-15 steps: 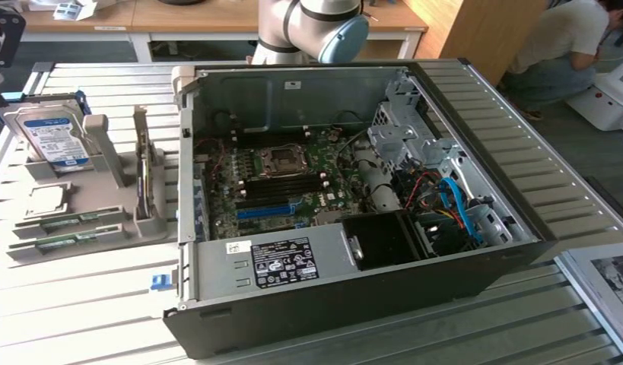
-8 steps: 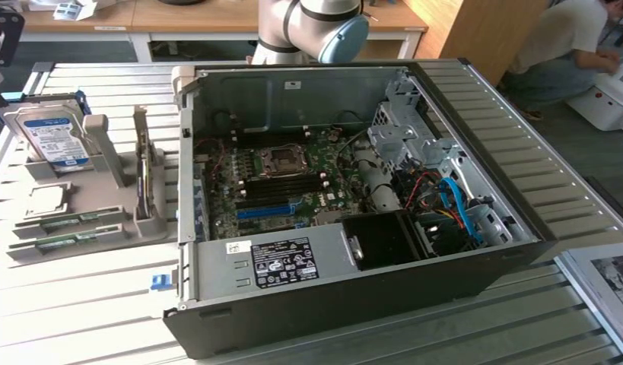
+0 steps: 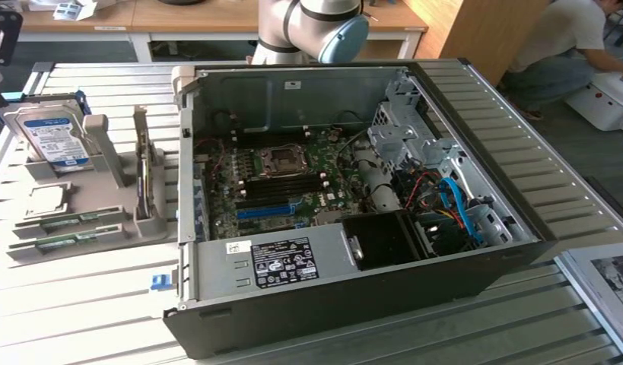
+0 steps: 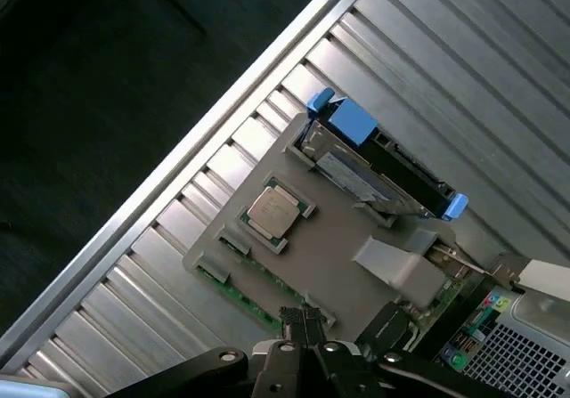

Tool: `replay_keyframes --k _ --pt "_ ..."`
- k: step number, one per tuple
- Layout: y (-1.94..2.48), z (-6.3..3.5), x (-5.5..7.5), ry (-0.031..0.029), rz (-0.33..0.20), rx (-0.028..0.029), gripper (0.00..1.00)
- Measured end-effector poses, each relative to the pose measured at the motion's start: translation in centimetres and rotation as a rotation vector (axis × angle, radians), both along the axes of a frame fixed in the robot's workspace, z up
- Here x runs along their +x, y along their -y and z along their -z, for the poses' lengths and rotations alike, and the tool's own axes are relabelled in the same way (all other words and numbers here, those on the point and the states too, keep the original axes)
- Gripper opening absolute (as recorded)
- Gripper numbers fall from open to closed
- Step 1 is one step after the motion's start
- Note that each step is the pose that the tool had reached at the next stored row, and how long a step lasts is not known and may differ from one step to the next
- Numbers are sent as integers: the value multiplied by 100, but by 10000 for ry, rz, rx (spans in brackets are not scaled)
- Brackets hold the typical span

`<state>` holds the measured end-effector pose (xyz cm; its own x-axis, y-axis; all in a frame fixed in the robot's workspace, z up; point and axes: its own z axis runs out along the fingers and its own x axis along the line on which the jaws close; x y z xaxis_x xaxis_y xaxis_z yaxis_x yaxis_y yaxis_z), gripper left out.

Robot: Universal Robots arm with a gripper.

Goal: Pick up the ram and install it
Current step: 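Pick up the ram and move it above insertion slot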

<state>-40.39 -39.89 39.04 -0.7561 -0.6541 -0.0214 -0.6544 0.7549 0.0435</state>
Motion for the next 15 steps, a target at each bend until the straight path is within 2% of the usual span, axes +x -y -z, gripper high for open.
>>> replay_keyframes --k 15 --pt "0 4 0 0 -2326 0 10"
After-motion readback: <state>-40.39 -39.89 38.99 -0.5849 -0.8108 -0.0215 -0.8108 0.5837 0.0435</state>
